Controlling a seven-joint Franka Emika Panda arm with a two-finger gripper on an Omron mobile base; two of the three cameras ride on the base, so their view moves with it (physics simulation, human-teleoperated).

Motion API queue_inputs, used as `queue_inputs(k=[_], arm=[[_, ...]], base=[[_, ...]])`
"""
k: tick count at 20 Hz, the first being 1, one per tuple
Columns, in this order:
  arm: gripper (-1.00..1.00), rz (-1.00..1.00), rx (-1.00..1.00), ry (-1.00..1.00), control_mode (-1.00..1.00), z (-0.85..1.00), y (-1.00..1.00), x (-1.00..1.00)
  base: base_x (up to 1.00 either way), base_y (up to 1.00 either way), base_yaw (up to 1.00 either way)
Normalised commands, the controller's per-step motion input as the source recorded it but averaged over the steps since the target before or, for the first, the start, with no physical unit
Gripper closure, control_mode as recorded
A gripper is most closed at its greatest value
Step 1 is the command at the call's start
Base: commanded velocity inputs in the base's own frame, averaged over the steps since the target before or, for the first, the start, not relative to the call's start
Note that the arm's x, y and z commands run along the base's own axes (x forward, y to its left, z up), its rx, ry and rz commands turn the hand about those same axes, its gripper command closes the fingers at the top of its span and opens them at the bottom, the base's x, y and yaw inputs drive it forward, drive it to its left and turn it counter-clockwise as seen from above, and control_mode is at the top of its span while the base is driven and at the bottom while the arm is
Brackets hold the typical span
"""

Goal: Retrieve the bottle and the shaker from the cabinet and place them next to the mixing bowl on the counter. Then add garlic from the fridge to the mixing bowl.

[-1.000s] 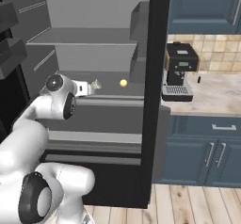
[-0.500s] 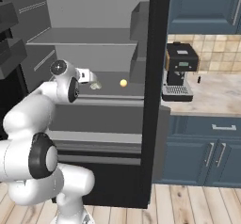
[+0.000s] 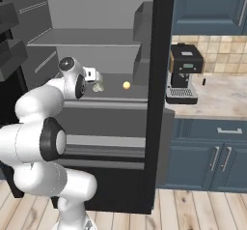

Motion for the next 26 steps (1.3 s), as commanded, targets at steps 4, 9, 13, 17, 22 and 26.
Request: queue_inputs(k=[4, 9, 13, 17, 22, 26], arm=[[-1.0, -0.01, 0.0, 0.0, -1.0, -0.32, 0.03, 0.26], [-1.0, -0.04, 0.0, 0.14, -1.0, -0.19, 0.04, 0.38], [-1.0, -0.01, 0.0, 0.18, -1.0, -0.05, 0.08, 0.39], [-1.0, 0.0, 0.0, 0.16, -1.0, -0.03, 0.11, 0.36], [-1.0, 0.0, 0.0, 0.03, -1.0, -0.18, 0.1, 0.26], [-1.0, 0.0, 0.0, 0.03, -1.0, -0.26, 0.06, 0.3]], base=[[0.0, 0.0, 0.0], [0.0, 0.0, 0.0], [0.0, 0.0, 0.0], [0.0, 0.0, 0.0], [0.0, 0.0, 0.0], [0.0, 0.0, 0.0]])
